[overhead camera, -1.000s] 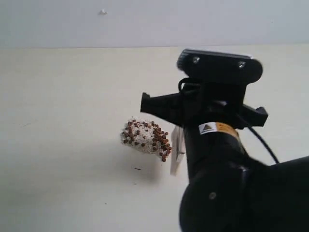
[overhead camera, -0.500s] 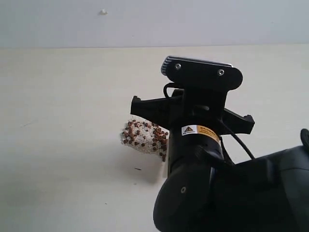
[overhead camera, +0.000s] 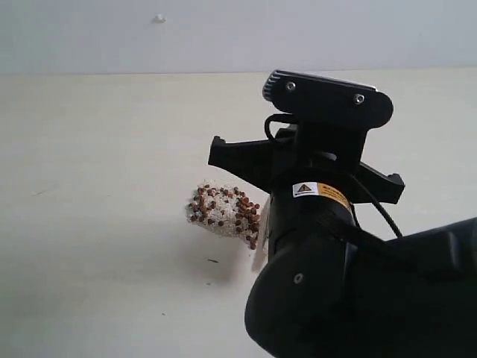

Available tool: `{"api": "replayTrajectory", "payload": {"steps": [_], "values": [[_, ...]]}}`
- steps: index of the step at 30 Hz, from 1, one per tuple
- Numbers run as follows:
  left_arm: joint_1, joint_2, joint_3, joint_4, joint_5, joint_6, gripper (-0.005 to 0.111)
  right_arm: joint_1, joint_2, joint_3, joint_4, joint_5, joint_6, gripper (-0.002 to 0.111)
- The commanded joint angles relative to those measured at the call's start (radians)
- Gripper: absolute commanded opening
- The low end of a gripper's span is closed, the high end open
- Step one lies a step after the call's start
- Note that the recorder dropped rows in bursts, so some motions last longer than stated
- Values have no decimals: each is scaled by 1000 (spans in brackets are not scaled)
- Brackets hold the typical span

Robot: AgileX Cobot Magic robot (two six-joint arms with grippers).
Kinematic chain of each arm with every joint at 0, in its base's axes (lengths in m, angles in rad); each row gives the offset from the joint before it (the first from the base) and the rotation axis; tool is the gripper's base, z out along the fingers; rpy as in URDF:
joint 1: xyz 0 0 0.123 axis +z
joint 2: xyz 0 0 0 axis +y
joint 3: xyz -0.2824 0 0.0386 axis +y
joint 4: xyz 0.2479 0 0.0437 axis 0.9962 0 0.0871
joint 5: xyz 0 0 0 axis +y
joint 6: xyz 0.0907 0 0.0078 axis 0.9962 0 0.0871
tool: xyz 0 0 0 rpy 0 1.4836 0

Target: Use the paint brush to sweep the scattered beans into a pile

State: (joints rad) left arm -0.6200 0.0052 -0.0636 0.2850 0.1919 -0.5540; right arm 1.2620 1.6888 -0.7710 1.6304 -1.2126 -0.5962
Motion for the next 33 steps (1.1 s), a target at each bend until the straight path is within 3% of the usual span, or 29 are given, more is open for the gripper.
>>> {"api": "replayTrajectory", "payload": {"steps": [1, 7, 24, 33], "values": [[4, -5, 6, -1, -3, 0, 0, -28, 1, -32, 19, -8, -99, 0], [4, -5, 6, -1, -3, 0, 0, -32, 15, -33, 40, -8, -124, 0], [4, -5, 6, -1, -3, 0, 0, -78, 143, -36, 18, -8, 122, 0], [4, -5, 6, -1, -3, 0, 0, -82, 143, -42, 12, -8, 158, 0]]}}
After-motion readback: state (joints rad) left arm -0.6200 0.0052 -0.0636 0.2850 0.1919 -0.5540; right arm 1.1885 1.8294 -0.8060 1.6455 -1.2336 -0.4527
